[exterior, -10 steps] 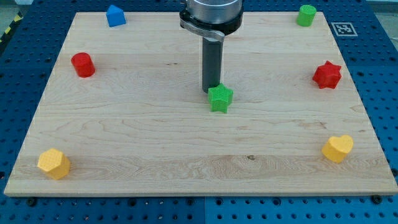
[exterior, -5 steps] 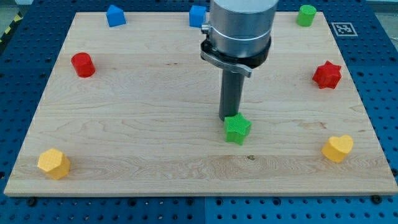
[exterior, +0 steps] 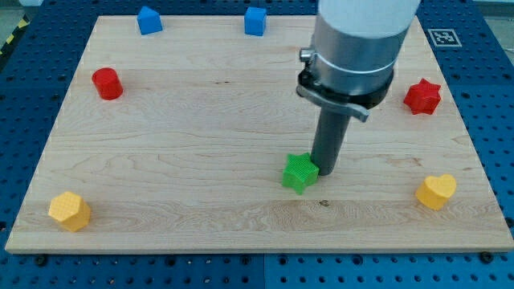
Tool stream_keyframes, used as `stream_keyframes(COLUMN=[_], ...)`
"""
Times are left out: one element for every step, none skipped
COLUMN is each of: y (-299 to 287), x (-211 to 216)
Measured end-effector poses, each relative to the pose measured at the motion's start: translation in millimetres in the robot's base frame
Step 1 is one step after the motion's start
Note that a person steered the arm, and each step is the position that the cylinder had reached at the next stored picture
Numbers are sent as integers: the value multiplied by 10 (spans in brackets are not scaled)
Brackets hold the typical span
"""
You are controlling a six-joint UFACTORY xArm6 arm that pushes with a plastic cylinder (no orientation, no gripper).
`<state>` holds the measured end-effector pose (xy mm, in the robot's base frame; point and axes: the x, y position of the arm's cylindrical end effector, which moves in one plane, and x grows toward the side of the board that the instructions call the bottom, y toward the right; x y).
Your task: Move the green star left to the heart
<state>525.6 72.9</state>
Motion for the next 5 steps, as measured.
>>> stream_keyframes(y=[-172,-180,-452,-785,-716], x=[90,-86,-158,-158,-158])
